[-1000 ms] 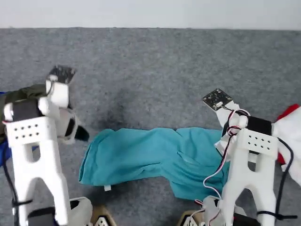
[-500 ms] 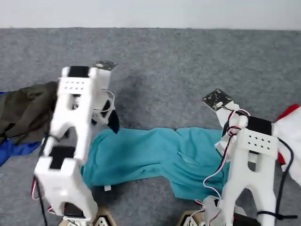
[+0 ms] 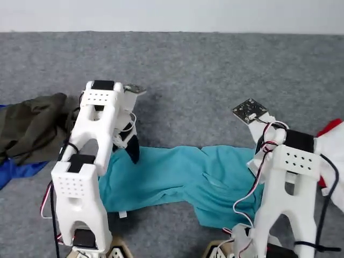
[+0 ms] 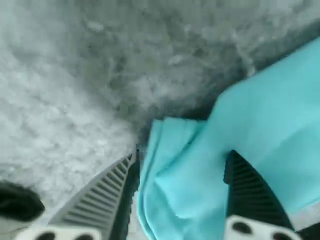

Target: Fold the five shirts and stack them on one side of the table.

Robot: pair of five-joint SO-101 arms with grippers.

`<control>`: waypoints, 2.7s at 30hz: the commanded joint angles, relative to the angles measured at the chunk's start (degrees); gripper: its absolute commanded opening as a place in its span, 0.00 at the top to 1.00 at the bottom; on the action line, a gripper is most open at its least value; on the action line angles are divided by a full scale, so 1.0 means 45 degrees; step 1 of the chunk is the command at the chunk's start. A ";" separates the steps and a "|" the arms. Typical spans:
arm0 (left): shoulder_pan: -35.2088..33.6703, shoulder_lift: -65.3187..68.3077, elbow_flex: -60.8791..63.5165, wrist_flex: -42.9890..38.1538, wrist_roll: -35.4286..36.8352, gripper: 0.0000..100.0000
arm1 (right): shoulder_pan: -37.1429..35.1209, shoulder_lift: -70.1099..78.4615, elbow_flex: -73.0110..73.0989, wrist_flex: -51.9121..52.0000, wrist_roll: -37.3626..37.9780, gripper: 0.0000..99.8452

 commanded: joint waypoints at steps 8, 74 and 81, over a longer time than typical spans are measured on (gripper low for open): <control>-0.0352 0.2110 -0.2647 0.0332 -0.0078 0.76 | -0.0068 -0.0322 -0.0684 0.0127 0.0059 0.77; -0.1465 0.2422 -0.2686 0.0332 -0.0059 0.97 | -0.0947 0.7336 -0.3458 -0.4972 -0.2774 0.99; -0.1993 0.2422 -0.3429 0.0332 -0.0039 0.99 | 0.0264 0.7609 -0.3516 -0.5949 -0.2755 0.99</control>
